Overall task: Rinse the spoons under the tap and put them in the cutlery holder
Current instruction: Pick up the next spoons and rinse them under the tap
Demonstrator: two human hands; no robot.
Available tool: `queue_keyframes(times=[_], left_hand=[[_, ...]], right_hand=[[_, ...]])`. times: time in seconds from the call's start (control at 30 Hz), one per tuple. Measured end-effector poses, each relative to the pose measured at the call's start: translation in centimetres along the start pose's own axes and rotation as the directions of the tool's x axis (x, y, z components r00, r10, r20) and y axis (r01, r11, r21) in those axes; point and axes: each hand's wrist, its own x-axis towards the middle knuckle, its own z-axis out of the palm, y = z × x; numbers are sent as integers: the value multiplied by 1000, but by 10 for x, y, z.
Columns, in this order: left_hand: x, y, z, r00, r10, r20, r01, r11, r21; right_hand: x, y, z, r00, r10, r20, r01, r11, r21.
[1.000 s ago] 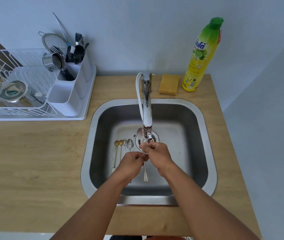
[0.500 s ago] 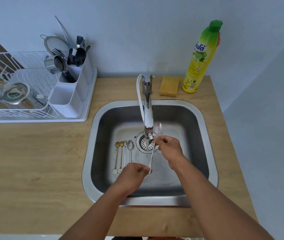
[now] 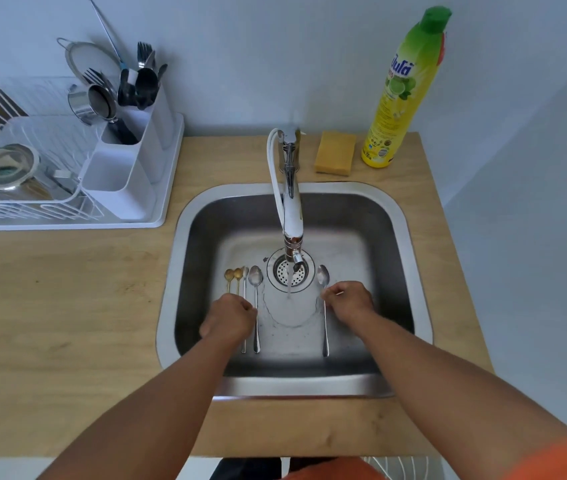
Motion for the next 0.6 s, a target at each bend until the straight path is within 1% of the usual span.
queue_keyframes(times=[0.1, 0.37, 0.47, 0.6], left_hand=[[6, 1, 8, 1000, -15, -24, 17, 997, 69], [20, 2, 21, 1000, -21, 11, 18, 978, 206], [24, 1, 25, 1000, -28, 0, 27, 976, 215], [26, 1, 28, 999, -53, -11, 54, 982, 179]], right_hand=[[5, 1, 5, 1000, 1, 9, 0, 999, -34], [19, 1, 17, 999, -12, 30, 16, 990, -143], [21, -4, 17, 1000, 0, 22, 5, 973, -232], [21, -8, 19, 1000, -13, 0, 12, 946, -325]])
